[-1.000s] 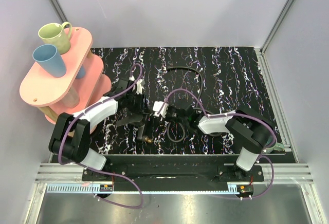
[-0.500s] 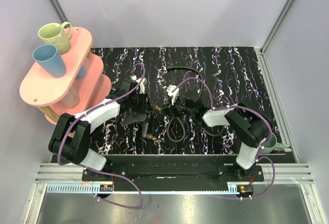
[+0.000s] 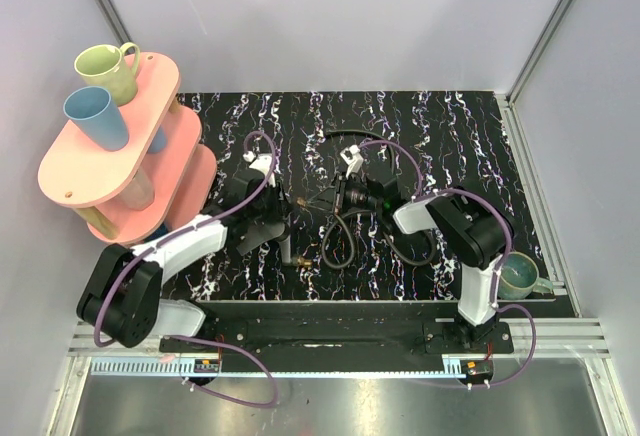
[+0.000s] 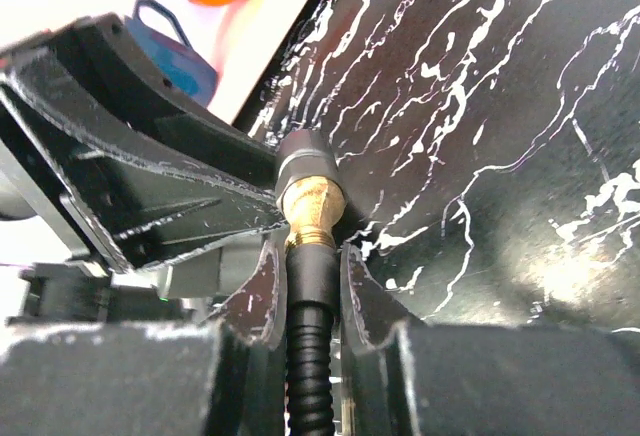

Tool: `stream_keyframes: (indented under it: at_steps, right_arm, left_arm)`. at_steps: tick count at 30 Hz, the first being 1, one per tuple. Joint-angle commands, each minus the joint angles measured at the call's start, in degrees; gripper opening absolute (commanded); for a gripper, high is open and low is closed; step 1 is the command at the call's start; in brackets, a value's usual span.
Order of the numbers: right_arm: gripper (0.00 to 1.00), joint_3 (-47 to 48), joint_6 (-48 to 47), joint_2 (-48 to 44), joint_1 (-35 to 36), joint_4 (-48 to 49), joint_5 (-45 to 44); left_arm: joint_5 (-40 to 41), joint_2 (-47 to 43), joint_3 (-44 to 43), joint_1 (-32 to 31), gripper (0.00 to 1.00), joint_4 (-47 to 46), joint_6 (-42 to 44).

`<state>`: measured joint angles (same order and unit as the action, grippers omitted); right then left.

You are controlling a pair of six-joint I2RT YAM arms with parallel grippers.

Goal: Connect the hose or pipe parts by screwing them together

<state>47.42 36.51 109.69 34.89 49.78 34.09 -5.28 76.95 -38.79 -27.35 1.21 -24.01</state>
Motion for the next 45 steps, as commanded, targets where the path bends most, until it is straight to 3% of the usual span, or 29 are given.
stream_keyframes:
  at_steps: [1, 6, 10, 15, 17, 21, 22, 23, 25, 27, 30, 37, 45]
  right_arm:
    - [0.0, 3.12, 25.32, 2.71, 1.14, 18.23, -1.83]
    - [0.0, 0.84, 39.93, 8.34, 1.14, 32.8, -5.6]
    - [0.02, -0.83, 39.52, 8.88, 1.05, 33.8, -7.62]
    - [0.32, -2.86, 35.56, 7.65, 0.79, 32.93, -7.81]
    - [0.36, -3.47, 34.77, 7.64, 0.7, 33.01, -7.72]
    - [0.19, -4.53, 33.37, 7.65, 0.26, 33.63, -7.89]
    - [0.19, -4.7, 33.19, 7.64, 0.17, 33.72, -7.98]
    - [0.19, -4.7, 33.19, 7.64, 0.17, 33.72, -8.07]
    - [0.19, -4.44, 33.27, 7.82, 0.09, 34.24, -7.81]
    - [0.19, -4.44, 33.01, 7.56, 0.17, 34.86, -7.54]
    - [0.19, -4.79, 32.92, 7.03, 0.17, 35.91, -7.81]
    - [0.18, -4.79, 33.1, 6.5, 0.17, 37.4, -7.72]
    - [0.18, -5.06, 33.01, 5.89, 0.17, 37.58, -8.33]
  left_arm:
    - [-7.91, -3.55, 2.48, -5.25, 0.0, -15.35, -0.69]
    - [-5.53, -5.23, 5.03, -5.69, 0.0, -20.89, -2.53]
    - [-5.79, -5.4, 4.86, -5.61, 0.0, -21.34, -3.41]
    - [-5.09, -5.32, 2.75, -5.52, 0.0, -15.3, -2.01]
    - [-5.01, -4.71, 1.18, -5.52, 0.0, -12.91, -1.66]
    - [-3.61, -5.14, -1.55, -5.43, 0.0, -3.87, -0.08]
    - [-1.42, -5.49, -2.08, -5.43, 0.03, -2.28, 0.19]
    - [-0.53, -6.1, -3.48, -5.43, 0.19, 1.04, 0.8]
    - [1.31, -6.54, -5.76, -5.25, 0.33, 3.96, 1.86]
    - [2.2, -6.02, -7.96, -4.82, 0.43, 9.32, 3.17]
    - [2.82, -4.18, -11.57, -4.11, 0.49, 15.21, 4.93]
    - [-6.05, 4.07, -17.54, 0.72, 0.52, 22.77, 6.95]
    - [-6.85, 9.53, -20.63, 0.72, 0.5, 26.47, 7.84]
